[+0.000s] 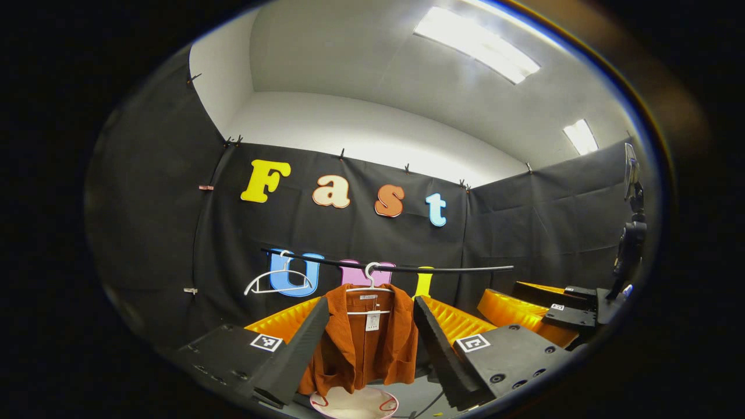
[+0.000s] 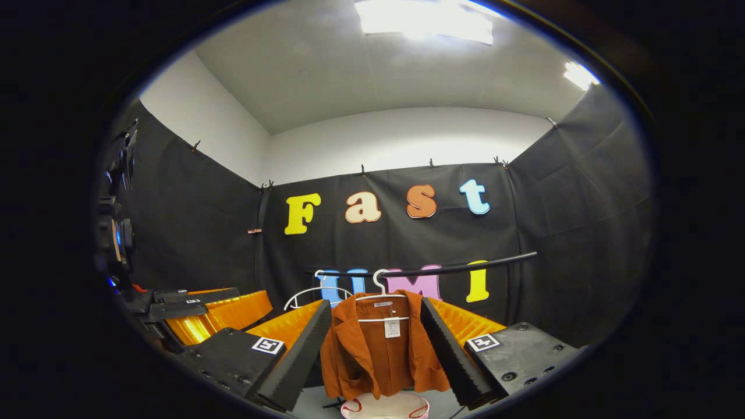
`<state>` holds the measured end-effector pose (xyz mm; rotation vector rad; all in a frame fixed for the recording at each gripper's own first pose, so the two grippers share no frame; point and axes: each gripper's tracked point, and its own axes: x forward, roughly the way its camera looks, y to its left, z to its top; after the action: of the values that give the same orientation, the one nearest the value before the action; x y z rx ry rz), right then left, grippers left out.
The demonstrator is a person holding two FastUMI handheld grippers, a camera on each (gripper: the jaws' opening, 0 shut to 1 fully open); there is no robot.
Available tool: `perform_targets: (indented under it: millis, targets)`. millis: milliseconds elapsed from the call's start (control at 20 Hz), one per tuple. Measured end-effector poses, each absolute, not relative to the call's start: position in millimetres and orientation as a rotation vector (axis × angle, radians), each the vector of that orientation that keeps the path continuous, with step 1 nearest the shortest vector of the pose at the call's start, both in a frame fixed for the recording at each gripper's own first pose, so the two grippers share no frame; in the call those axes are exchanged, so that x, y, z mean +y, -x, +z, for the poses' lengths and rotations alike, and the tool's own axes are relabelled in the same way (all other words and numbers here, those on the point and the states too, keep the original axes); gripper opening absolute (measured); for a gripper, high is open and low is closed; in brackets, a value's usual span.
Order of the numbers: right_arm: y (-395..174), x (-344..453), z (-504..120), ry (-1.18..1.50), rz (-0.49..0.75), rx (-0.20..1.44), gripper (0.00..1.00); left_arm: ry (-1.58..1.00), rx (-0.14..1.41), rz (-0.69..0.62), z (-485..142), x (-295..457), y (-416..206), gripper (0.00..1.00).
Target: Grasp the clothes on the hanger with both hands and then place them into the laundry hamper below.
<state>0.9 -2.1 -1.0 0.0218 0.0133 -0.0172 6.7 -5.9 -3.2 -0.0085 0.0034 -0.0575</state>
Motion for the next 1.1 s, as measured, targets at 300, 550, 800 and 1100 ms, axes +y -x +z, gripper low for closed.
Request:
perform_targets:
  millis: [300,550,800,1100]
  targets:
    - [-2.1,3.8,-5.7,-0.014,-0.037,0.017,1.0,0.012,0.008,-0.081,-7.0,0.8,-8.9,0.93]
    - [-0.6,12.5,-12.9,-0.011,-0.067,0.018,0.98,-0.002,0.027,-0.132,-15.5,7.2,-9.8,0.93]
    - [-3.9,14.5,-21.9,0.01,-0.085,0.034,0.98,0.018,0.046,-0.155,-26.4,11.2,-11.1,0.93]
    - [-32.3,-0.7,-44.8,0.006,-0.098,0.045,0.98,0.021,0.066,-0.137,-44.6,17.9,-33.3,0.93]
